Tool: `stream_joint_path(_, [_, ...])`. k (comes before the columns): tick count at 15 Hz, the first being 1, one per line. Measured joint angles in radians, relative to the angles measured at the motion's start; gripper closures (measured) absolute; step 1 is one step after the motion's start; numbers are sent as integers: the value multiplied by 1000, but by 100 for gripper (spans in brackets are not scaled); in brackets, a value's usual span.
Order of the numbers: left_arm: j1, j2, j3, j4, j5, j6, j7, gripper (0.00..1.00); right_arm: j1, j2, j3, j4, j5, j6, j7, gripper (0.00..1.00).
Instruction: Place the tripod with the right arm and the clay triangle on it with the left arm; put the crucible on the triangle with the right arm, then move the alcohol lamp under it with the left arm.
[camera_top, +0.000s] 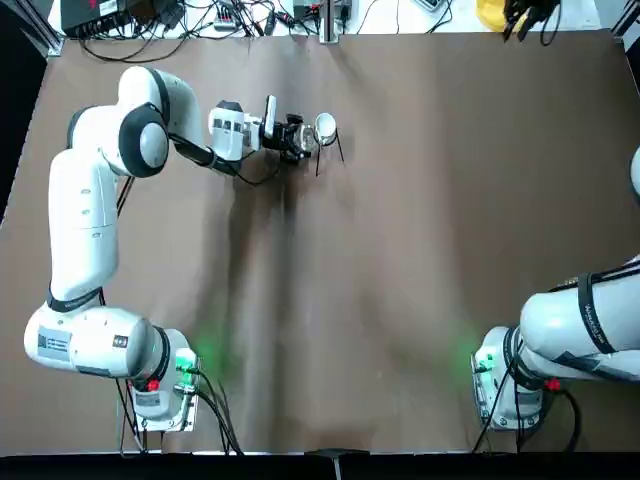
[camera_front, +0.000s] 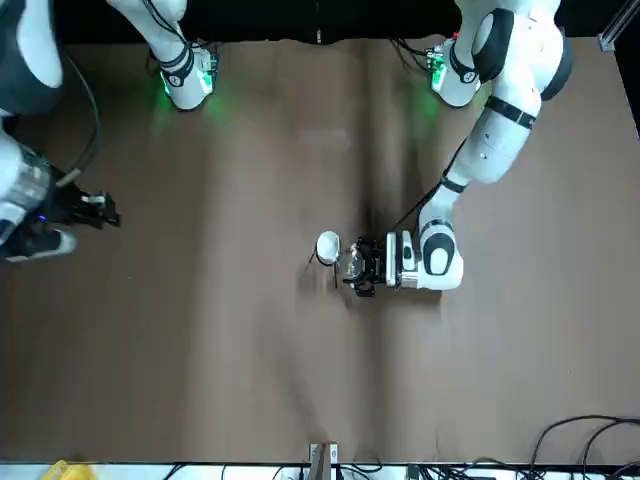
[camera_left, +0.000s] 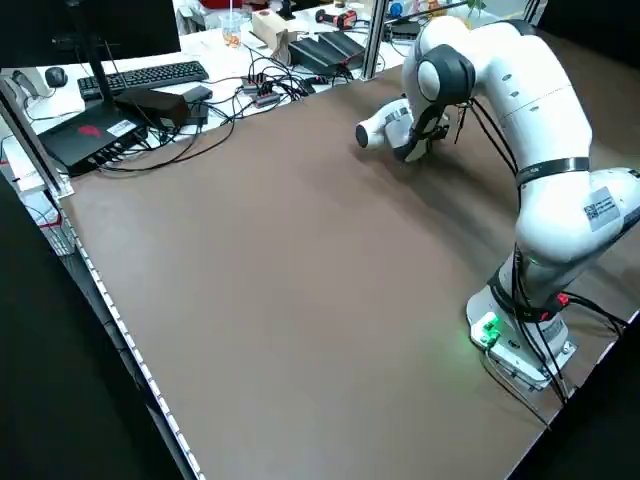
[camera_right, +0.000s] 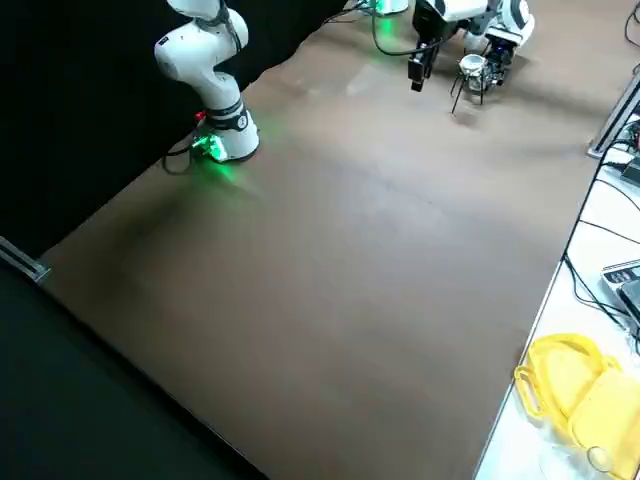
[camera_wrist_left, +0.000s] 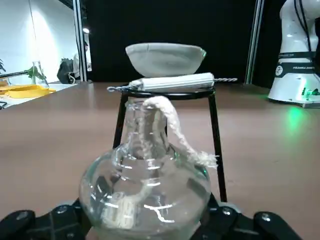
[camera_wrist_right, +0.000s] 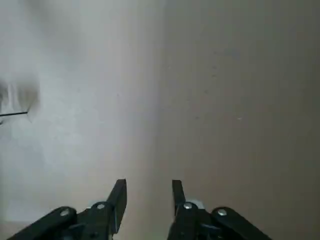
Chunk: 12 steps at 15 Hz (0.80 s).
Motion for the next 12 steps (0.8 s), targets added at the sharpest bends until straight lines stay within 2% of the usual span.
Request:
stream_joint_path(1, [-13, 2, 0, -1, -22, 15, 16, 21, -30, -34, 0, 0, 0, -3, -6, 47])
stream_joint_path(6, [-9, 14, 4, -3, -25, 15, 24, 21, -66, -113, 4, -1, 0, -67, -7, 46])
stream_joint_path(8, [-11, 24, 3, -4, -28, 16, 26, 21, -66, -124, 12, -3, 0, -77, -7, 39])
stream_joint_path(12, [-13, 39, 4, -4, -45, 16, 54, 22, -66, -124, 12, -12, 0, -77, -7, 36])
